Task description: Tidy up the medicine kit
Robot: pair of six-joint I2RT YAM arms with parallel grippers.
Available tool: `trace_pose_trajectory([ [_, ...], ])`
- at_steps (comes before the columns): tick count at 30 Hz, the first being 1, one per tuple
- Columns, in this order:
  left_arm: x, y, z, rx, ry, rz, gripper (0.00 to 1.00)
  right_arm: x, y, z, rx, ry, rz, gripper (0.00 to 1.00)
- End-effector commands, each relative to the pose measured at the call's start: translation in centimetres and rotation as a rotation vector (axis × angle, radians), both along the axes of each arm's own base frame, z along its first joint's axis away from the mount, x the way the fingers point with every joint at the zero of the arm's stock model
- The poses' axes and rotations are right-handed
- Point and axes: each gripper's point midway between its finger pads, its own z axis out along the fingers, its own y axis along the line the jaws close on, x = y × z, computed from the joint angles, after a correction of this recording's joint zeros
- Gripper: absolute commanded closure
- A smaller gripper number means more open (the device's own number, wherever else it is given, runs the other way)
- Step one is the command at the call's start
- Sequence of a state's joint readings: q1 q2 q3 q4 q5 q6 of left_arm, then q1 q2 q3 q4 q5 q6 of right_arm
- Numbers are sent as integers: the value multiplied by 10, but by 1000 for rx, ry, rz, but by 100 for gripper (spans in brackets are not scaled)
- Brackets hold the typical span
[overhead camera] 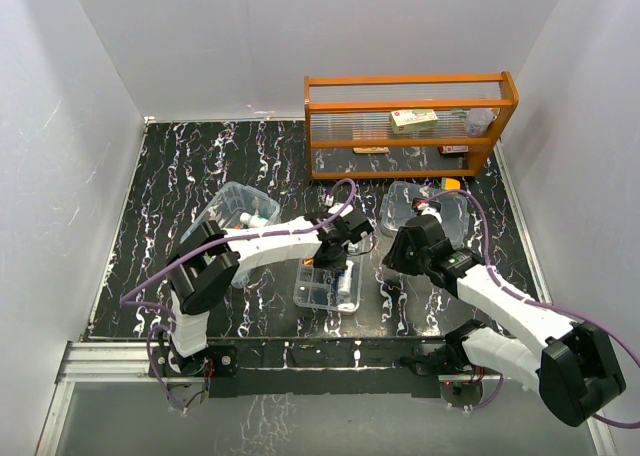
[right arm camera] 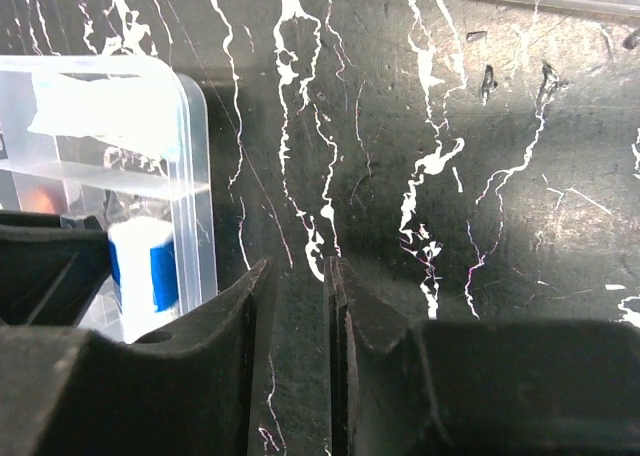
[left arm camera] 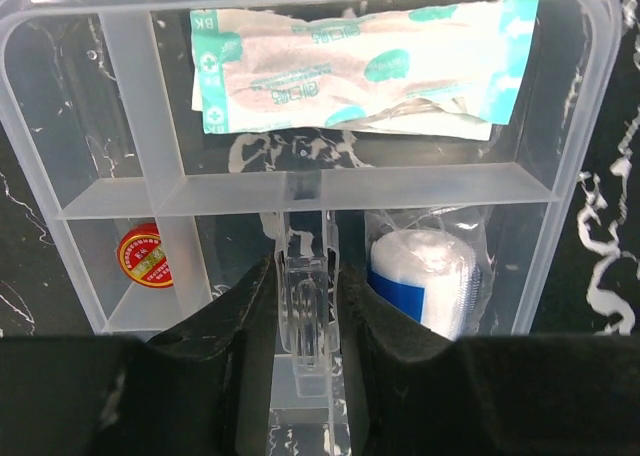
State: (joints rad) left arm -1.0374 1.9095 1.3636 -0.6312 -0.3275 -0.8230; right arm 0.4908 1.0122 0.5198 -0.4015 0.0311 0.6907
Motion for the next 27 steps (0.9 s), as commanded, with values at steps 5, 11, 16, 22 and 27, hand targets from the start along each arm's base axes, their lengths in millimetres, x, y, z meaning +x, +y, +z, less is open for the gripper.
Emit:
trace_pose_trajectory([
  [5,-5,-17,56,-72,-11,-208,88,6,-6,21,27,-52,-93,76],
  [11,-10,-29,80,-106,9,-345,88,9,3,76,103,-115,-69,75],
  [16,-12,-34,108,-123,1,-451,87,12,4,146,124,-214,-39,71],
  [22,-12,-25,147,-110,-10,-538,87,7,-4,196,130,-275,-48,69],
  [27,-9,-12,179,-164,-15,-598,87,7,-1,241,185,-348,-33,66],
])
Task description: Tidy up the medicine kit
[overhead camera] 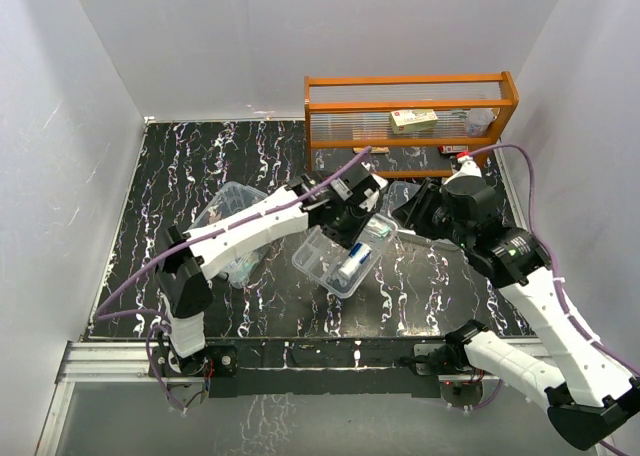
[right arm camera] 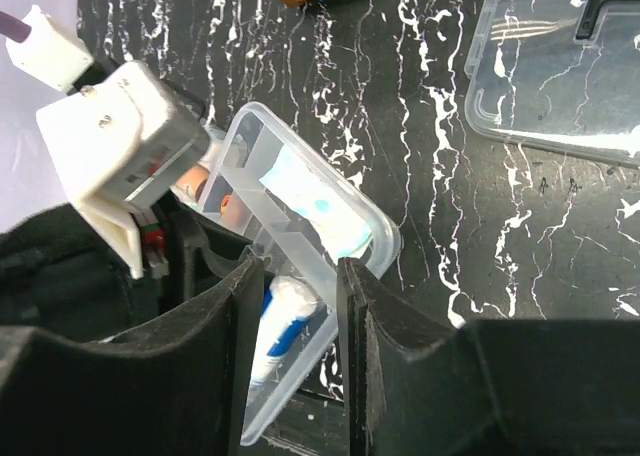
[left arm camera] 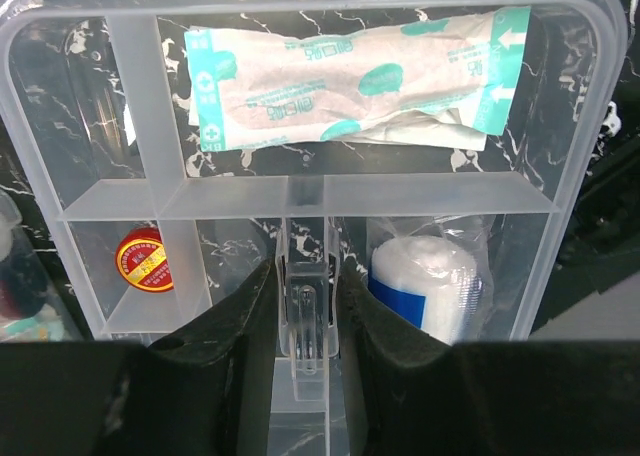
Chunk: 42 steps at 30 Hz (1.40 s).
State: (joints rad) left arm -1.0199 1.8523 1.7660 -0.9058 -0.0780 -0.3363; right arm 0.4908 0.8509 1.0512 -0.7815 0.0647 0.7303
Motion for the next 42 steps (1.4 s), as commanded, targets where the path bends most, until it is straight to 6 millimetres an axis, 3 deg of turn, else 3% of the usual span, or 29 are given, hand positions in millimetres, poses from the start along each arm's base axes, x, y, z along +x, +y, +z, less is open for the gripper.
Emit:
trace_pose_trajectory([
  [1,-7,27,56,-68,-7,-87,87,-4,5,51,38,-89,46,66],
  [4,-3,43,63,-45,-8,-92,87,-3,12,72,53,-114,88,65],
  [8,18,70,78,-41,-16,-21,88,1,12,76,53,-125,78,65],
  [12,36,105,92,-29,-13,62,88,4,18,66,57,-102,93,65],
  [17,43,140,92,28,-32,81,88,9,26,50,86,-73,98,65],
  [26,57,198,74,97,-34,137,86,13,62,23,133,67,229,69],
  [32,62,220,70,108,-27,99,86,13,64,16,164,86,221,69],
  [42,71,228,45,65,28,15,88,12,72,15,207,108,232,71],
])
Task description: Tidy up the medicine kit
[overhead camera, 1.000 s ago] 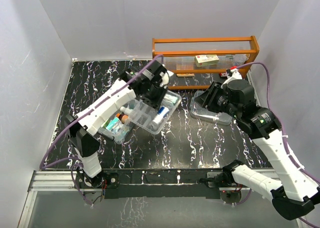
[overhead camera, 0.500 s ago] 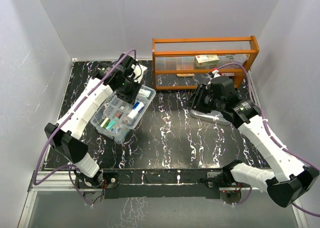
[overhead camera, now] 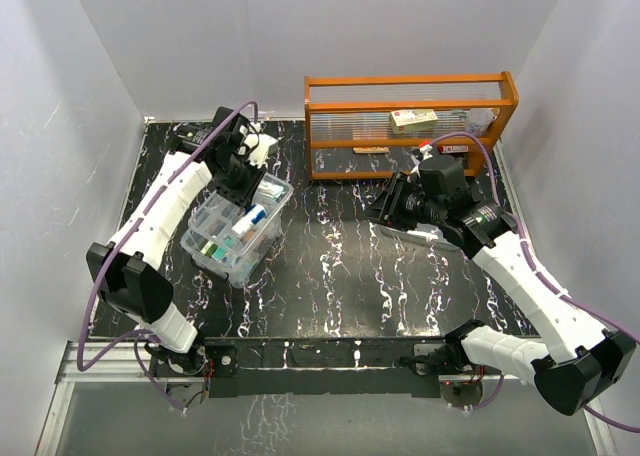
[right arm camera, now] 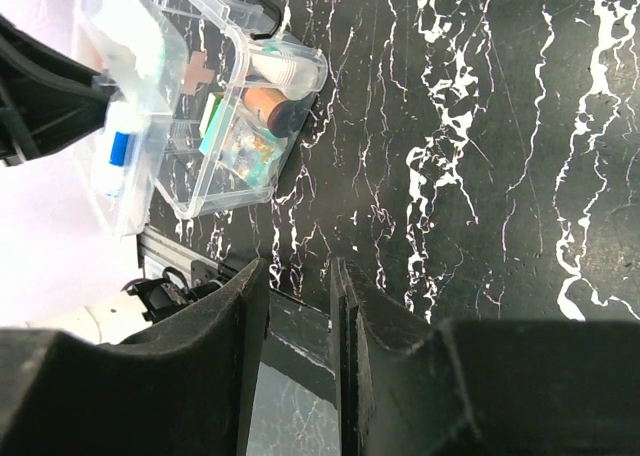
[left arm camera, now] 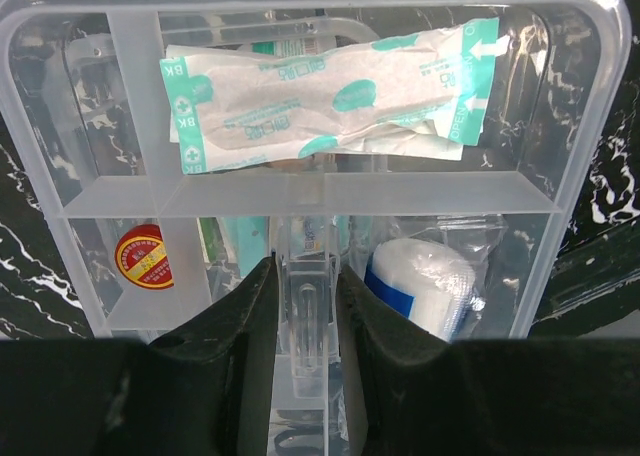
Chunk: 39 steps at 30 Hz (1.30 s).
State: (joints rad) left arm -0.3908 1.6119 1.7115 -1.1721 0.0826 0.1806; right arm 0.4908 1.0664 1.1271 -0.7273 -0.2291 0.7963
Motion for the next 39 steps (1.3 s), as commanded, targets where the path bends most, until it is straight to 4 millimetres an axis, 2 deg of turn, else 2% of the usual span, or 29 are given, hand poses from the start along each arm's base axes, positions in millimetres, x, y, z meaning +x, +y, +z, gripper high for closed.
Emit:
trace_pose_trajectory([
  [1,-5,4,-8,-42,14,-77,88,5,8,24,69,-67,10,71],
  [8,-4,26,-31,25,30,-58,90,2,8,21,73,-53,9,71],
  [25,7,51,-64,135,5,4,91,1,10,13,87,-31,10,70],
  [29,13,56,-67,151,-35,10,92,1,11,12,87,-29,11,70],
  [39,16,53,-67,129,-46,19,92,0,9,7,81,-22,8,70],
])
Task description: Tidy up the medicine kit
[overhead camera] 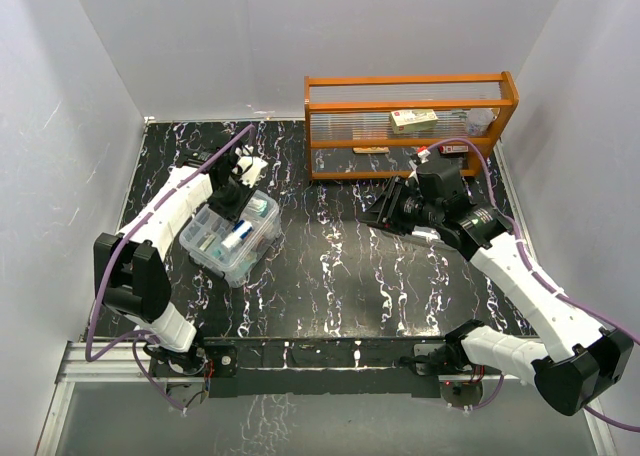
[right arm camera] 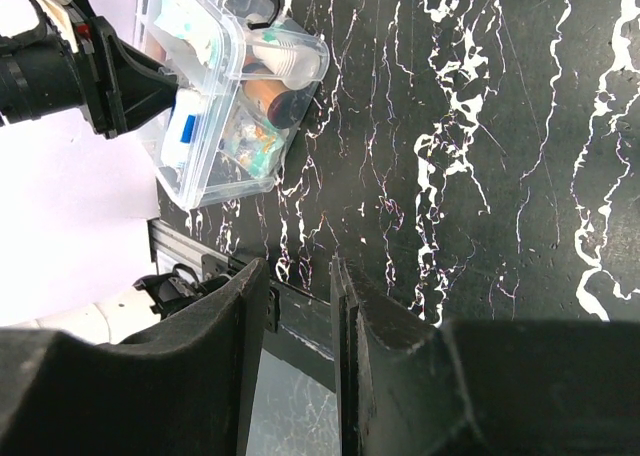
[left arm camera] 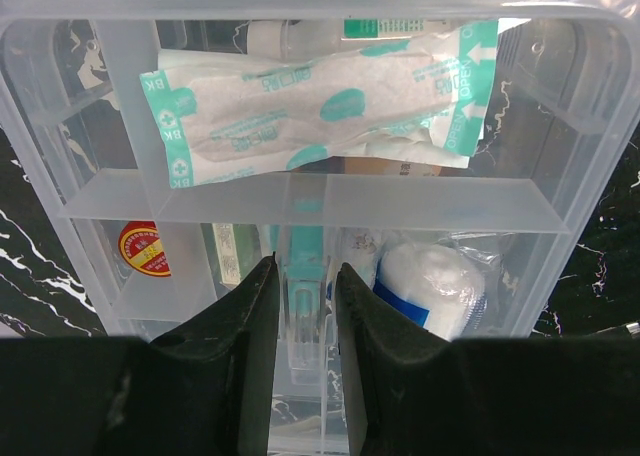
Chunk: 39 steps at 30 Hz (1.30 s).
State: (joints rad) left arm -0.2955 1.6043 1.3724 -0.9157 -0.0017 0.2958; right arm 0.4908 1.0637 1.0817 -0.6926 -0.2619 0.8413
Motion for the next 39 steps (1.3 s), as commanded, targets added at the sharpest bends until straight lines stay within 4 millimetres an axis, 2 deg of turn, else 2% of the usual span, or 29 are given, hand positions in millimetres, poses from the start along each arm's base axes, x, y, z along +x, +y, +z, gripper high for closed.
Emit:
trace_pose_trajectory([
  [1,4,4,17,-11,-70,-2,92,3,4,15,41,-64,5,70],
  [9,-6,13,3,56,10,-28,92,3,4,11,54,-41,-10,70],
  [15,-4,14,-3,82,18,-22,90,4,6,11,58,-39,-9,70],
  [18,-4,12,-9,93,40,-14,87,4,6,9,57,-37,-10,70],
  [22,0,8,-11,108,45,22,78,6,6,7,56,-36,-11,70],
  [27,4,0,7,63,29,64,58,6,5,3,48,-32,-14,70],
  [30,-1,-1,21,48,30,93,50,6,5,1,42,-33,-11,70],
  [39,-11,2,42,30,-9,125,44,7,5,-7,25,-14,-15,68],
])
